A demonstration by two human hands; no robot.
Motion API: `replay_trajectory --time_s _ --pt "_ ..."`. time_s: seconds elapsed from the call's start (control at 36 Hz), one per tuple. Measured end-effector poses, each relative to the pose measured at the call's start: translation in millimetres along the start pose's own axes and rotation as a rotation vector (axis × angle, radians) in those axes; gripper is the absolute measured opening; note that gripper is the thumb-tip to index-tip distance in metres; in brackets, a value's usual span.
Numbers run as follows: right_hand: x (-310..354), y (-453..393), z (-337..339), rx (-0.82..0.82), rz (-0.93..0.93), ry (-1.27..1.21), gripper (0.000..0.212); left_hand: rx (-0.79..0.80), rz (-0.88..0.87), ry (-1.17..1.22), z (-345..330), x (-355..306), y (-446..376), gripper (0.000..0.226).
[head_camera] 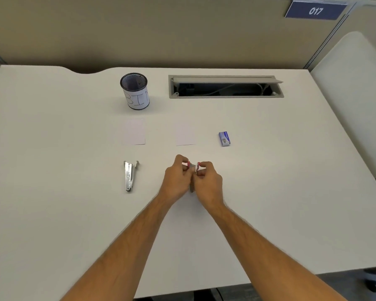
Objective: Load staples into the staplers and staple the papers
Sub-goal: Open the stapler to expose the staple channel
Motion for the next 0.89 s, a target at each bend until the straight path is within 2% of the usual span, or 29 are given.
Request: replay_trajectory --time_s 0.08,0.19,0.33,0.56,0.89 --pt "-2 1 5 -0.005 0.029 -0.097 0.031 -0.016 -0.023 0.022 8 6 1 0.016" --pt "0 -3 7 0.058 0.076 -0.154 0.03 -0.003 -0.062 0.033 16 3 4 0.031" --pt "8 -8 11 0.175 0.094 -0.195 0.031 -0.025 -0.088 0.05 29 -2 0 0.022" --pt "23 -16 14 0.234 0.195 -0.069 0.023 -0.047 -0.11 0.045 37 -11 -2 0.016" --pt "36 -14 11 0.164 0.263 0.1 0.014 -0.105 -0.16 -0.047 43 -21 -2 0.015"
Point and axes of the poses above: each hand's wrist, its own y-axis away from the middle knuckle, its own z-axis out of the back of the hand, x = y × z, the point moved 1 cm from there along -y, towards the middle knuckle, and after that the axes turned 1 degree about z, right-handed, at the moved point
